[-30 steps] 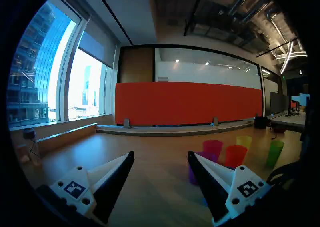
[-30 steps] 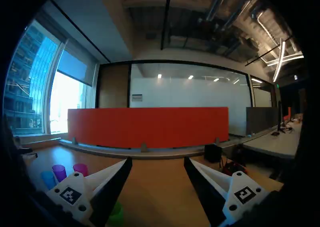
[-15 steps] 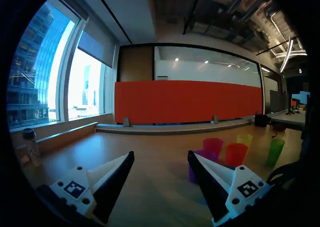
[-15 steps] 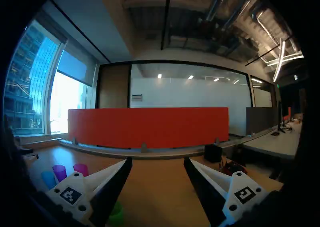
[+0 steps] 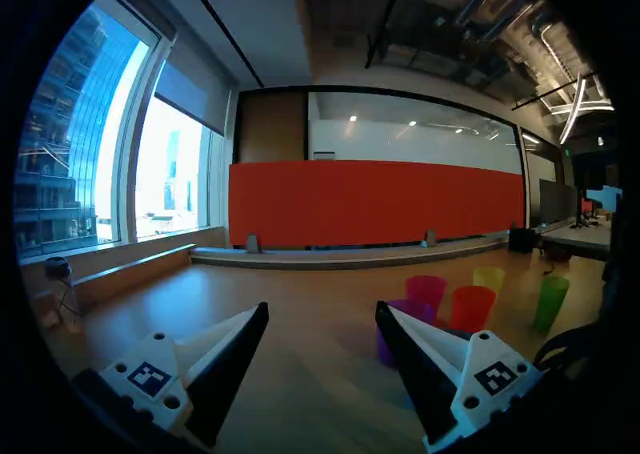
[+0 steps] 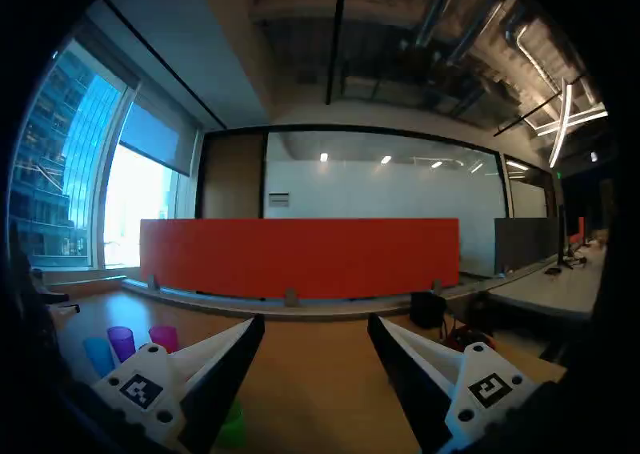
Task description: Pour water
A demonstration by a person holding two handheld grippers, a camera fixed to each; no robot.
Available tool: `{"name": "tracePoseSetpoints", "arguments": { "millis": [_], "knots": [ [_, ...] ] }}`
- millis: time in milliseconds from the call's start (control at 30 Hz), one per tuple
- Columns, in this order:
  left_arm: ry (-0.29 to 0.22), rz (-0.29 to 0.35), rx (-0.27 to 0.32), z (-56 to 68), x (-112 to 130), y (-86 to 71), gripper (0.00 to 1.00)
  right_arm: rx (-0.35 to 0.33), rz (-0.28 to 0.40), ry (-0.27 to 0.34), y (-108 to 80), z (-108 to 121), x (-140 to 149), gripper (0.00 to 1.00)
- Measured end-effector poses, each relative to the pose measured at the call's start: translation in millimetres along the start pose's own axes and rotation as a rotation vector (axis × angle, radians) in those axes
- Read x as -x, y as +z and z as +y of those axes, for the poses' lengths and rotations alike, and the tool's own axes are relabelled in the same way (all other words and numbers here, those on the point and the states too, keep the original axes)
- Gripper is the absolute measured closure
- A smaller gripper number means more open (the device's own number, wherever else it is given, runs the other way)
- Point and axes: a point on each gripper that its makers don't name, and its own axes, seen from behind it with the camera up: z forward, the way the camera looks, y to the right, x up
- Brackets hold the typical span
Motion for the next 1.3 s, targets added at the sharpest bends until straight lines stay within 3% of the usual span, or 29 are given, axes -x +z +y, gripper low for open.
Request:
{"name": "tracePoseSetpoints", "arguments": {
  "millis": [900,1300],
  "knots": [
    [0.000,0.000,0.000,-0.6,0,0.3,0.01,0.005,-0.036,-0.052,19.8,-14,64,0.00],
    [0.000,0.000,0.000,-1.3,0,0.7,0.01,0.040,-0.067,0.000,23.3,8,89,0.00]
  ]
}}
